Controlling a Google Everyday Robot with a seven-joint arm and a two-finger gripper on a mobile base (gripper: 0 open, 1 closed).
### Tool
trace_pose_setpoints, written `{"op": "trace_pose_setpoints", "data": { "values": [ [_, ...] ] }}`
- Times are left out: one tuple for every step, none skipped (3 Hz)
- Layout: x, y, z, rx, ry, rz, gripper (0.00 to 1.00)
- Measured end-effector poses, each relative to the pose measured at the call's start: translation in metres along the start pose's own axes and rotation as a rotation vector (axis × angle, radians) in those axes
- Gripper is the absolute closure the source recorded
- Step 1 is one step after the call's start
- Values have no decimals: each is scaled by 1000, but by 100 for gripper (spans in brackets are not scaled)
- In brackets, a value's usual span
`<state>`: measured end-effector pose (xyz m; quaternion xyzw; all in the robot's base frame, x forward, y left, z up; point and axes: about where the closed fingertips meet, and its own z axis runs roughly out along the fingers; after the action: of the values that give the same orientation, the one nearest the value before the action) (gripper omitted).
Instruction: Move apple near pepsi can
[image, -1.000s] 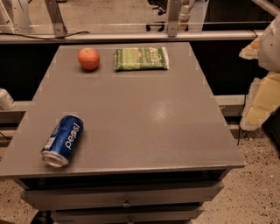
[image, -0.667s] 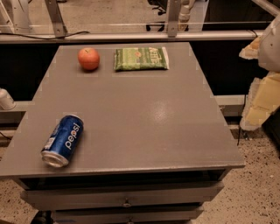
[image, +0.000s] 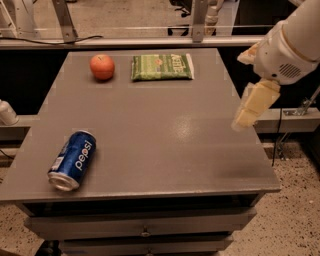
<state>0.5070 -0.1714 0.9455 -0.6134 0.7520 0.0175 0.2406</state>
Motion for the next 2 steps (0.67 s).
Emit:
{"op": "trace_pose_setpoints", "data": {
  "values": [
    [-37,-36,44,-4,-115,-17,0],
    [-81,-72,87,-17,-225,-18,0]
  ]
}}
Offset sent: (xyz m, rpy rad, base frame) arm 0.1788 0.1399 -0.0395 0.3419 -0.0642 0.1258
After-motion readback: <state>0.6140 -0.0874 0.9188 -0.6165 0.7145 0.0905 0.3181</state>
